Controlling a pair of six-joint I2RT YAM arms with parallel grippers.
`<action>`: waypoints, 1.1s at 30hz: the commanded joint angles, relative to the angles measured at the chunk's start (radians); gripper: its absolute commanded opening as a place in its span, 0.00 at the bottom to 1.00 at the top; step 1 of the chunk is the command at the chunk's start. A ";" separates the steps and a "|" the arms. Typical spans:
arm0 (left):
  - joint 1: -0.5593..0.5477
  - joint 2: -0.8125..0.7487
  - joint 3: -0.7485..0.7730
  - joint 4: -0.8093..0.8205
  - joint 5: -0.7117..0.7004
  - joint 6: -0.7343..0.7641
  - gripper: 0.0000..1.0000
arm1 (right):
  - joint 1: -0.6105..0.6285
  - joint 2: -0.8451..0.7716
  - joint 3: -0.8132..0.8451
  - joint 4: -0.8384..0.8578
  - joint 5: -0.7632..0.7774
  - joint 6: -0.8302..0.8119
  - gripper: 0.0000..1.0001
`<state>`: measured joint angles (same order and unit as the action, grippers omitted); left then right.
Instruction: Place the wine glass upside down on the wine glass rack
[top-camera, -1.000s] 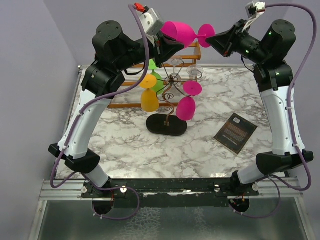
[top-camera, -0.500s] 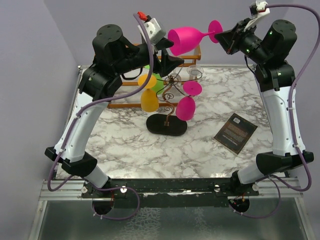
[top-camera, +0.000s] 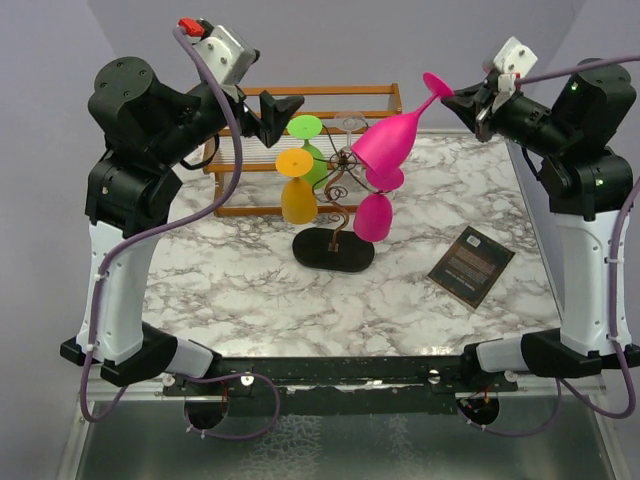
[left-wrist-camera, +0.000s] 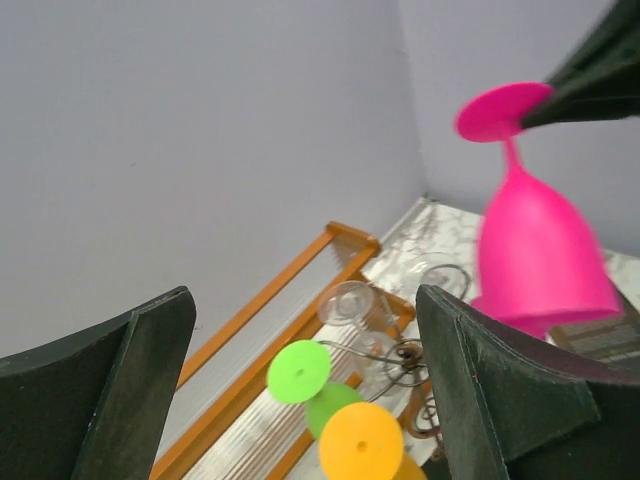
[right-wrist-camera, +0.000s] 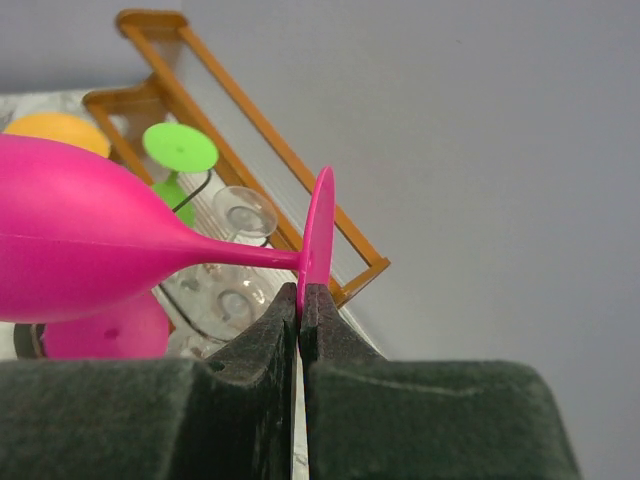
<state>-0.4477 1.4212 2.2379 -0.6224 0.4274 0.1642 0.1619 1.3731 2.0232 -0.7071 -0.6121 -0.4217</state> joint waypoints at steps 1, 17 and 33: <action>0.053 -0.014 0.004 0.001 -0.160 0.013 0.96 | 0.013 -0.003 0.067 -0.243 -0.197 -0.296 0.01; 0.242 -0.019 -0.136 0.096 -0.236 0.017 0.98 | 0.426 0.021 -0.012 -0.388 0.105 -0.569 0.01; 0.285 -0.011 -0.116 0.108 -0.180 -0.008 0.97 | 0.657 0.080 -0.113 -0.246 0.524 -0.618 0.01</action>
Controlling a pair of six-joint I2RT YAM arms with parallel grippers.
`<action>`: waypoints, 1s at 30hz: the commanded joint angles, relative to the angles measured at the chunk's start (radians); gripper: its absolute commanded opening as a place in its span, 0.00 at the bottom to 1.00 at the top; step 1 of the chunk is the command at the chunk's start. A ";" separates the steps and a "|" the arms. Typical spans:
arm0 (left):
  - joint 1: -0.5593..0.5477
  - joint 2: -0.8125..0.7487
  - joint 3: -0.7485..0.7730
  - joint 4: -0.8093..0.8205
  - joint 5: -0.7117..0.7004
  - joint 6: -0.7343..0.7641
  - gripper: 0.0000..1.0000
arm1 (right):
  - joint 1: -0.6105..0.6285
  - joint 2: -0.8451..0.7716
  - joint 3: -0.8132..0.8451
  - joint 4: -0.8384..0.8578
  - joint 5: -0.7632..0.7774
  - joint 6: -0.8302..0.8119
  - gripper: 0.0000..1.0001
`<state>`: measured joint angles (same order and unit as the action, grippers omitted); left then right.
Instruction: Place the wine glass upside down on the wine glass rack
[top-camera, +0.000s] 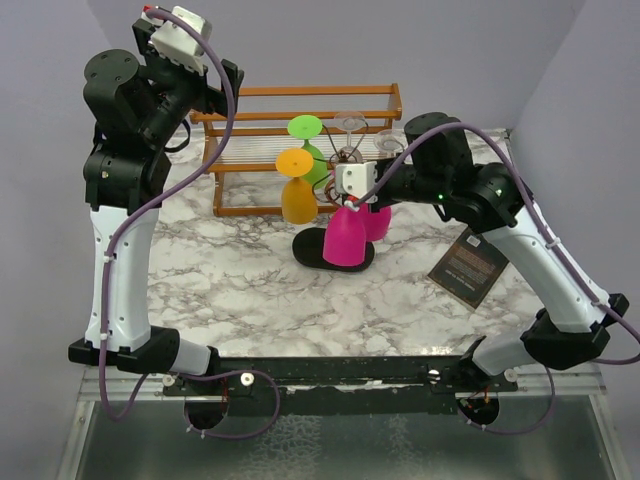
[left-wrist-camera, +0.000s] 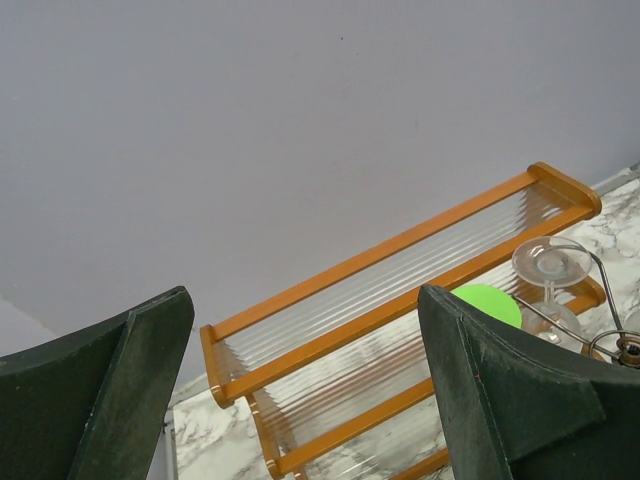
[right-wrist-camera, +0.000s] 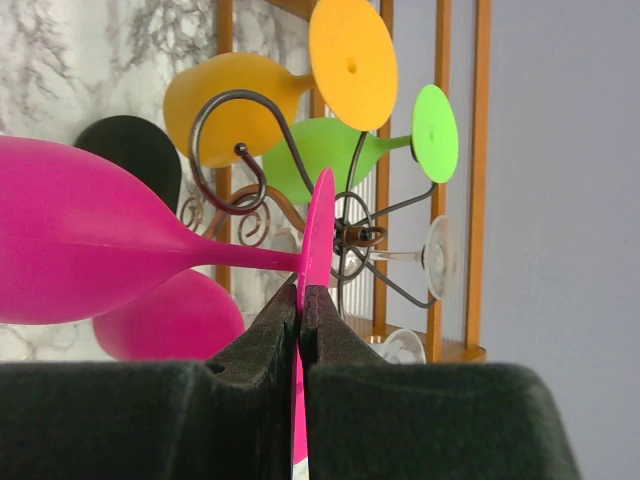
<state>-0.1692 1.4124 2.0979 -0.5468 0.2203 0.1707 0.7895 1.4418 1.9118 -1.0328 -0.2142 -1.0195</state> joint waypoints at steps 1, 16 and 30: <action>0.007 -0.002 0.024 0.031 0.031 -0.013 0.98 | 0.033 0.016 -0.003 0.087 0.141 -0.022 0.01; 0.007 -0.006 0.011 0.027 0.065 -0.011 0.98 | 0.094 0.084 -0.011 0.193 0.279 -0.047 0.01; 0.008 -0.007 0.001 0.030 0.068 -0.009 0.97 | 0.175 0.129 0.056 0.165 0.246 -0.026 0.01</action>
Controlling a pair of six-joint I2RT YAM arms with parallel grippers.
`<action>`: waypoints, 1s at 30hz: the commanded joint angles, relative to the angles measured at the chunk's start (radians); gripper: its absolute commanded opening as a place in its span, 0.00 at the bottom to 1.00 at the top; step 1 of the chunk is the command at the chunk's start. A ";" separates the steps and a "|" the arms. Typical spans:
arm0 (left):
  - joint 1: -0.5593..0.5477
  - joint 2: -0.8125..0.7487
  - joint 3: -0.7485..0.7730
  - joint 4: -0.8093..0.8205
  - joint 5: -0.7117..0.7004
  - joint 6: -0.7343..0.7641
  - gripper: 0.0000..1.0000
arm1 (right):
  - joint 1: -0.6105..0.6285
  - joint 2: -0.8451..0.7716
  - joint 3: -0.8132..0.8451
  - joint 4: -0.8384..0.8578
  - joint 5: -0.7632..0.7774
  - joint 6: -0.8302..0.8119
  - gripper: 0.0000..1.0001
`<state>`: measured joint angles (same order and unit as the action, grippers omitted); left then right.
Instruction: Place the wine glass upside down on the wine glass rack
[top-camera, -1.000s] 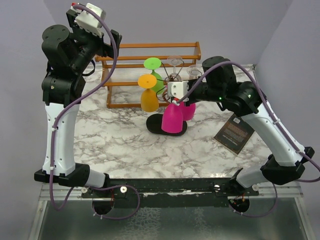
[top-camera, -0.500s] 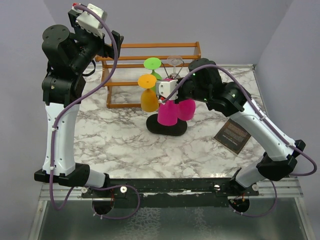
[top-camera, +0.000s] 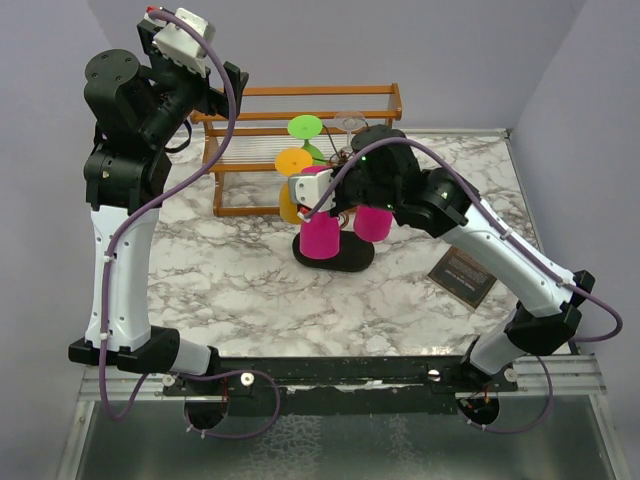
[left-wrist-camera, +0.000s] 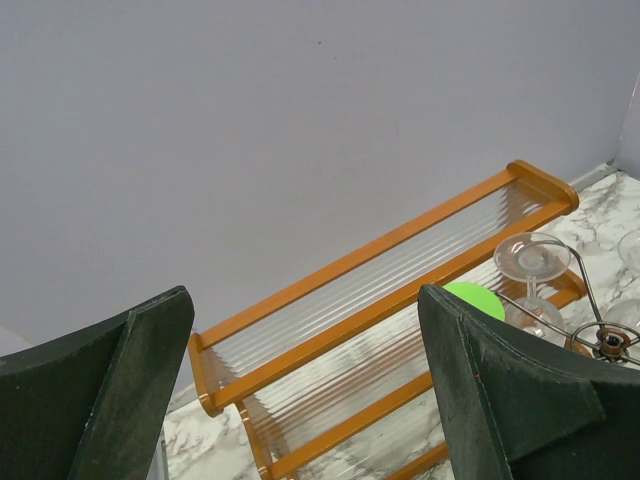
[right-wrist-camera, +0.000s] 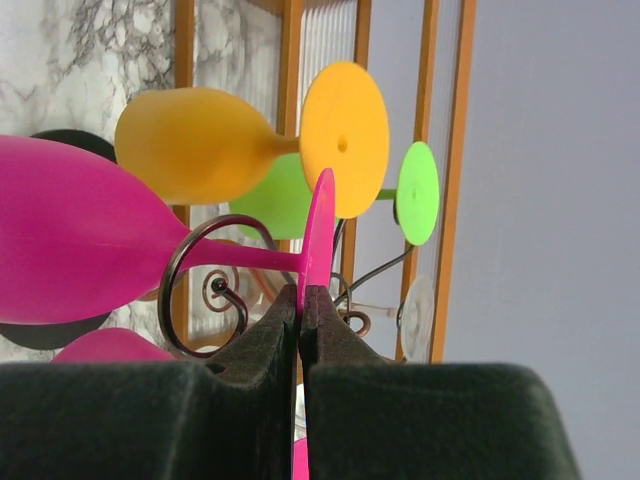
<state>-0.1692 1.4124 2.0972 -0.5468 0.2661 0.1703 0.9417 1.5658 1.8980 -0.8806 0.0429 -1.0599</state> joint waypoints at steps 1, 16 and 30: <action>0.007 -0.006 0.001 0.031 0.022 -0.008 0.98 | 0.024 0.004 0.073 0.007 -0.016 0.017 0.01; 0.007 -0.007 -0.011 0.033 0.022 0.001 0.98 | 0.027 -0.059 0.074 -0.051 -0.089 0.036 0.01; 0.007 -0.015 -0.029 0.033 0.017 0.029 0.98 | 0.028 -0.105 -0.007 -0.048 -0.022 0.013 0.01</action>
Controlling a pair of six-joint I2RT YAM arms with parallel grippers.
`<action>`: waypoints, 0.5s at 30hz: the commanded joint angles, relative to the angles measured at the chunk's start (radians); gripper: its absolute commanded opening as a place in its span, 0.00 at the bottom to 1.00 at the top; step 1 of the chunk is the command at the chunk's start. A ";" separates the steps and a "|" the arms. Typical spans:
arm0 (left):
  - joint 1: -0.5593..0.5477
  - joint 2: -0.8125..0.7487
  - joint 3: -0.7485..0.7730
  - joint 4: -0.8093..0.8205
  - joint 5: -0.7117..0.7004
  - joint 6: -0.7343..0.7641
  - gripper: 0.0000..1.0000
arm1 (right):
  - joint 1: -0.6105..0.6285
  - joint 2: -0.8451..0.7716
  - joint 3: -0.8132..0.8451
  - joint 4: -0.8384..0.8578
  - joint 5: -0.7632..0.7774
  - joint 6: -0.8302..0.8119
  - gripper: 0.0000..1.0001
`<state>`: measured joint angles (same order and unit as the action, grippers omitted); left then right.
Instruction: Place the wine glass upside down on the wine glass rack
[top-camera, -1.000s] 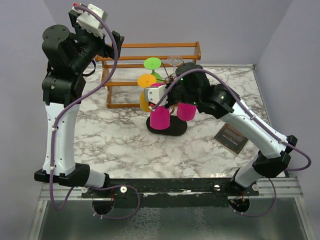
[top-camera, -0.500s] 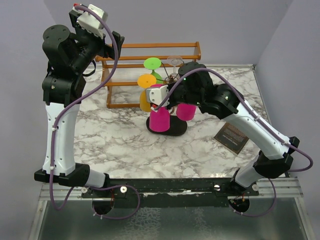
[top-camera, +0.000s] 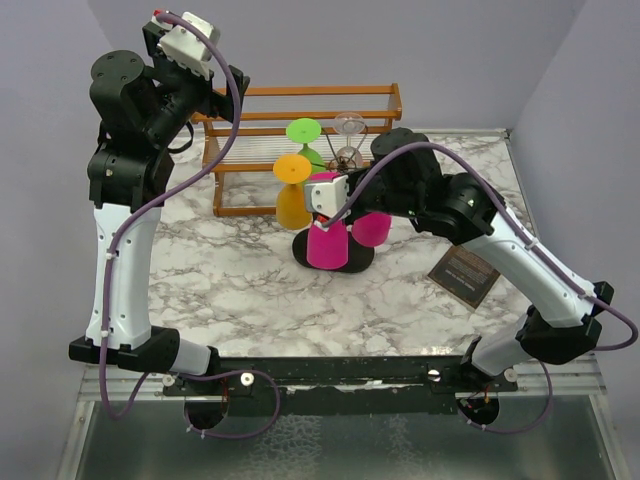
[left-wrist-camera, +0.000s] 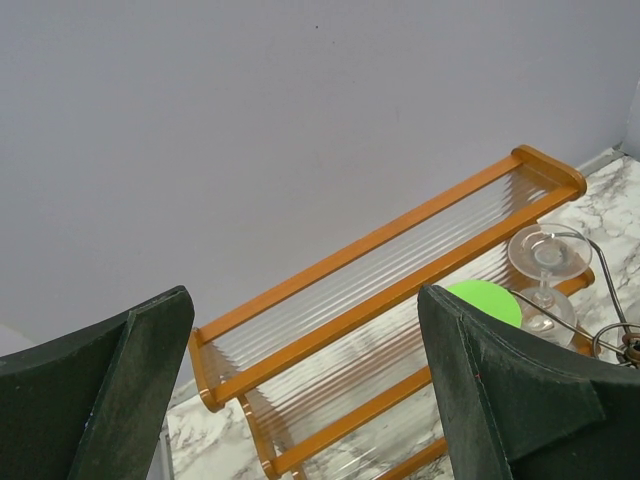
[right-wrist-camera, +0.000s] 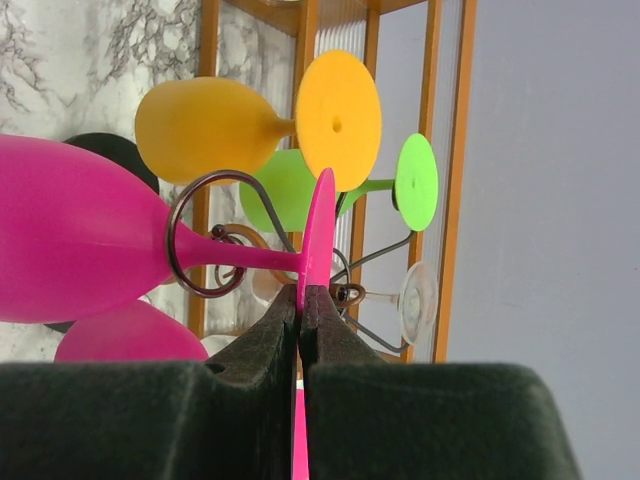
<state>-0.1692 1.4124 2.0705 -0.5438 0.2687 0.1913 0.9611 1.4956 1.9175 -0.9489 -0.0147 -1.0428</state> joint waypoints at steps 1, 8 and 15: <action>0.008 -0.014 -0.002 0.029 0.016 0.008 0.98 | 0.008 -0.037 -0.032 0.022 0.041 -0.007 0.01; 0.008 -0.019 -0.013 0.028 0.020 0.015 0.98 | 0.008 -0.043 -0.060 0.020 0.039 -0.011 0.04; 0.007 -0.023 -0.019 0.025 0.021 0.026 0.98 | 0.008 -0.053 -0.085 0.012 0.038 -0.013 0.10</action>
<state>-0.1692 1.4120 2.0583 -0.5404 0.2691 0.2024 0.9615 1.4788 1.8400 -0.9485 0.0093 -1.0527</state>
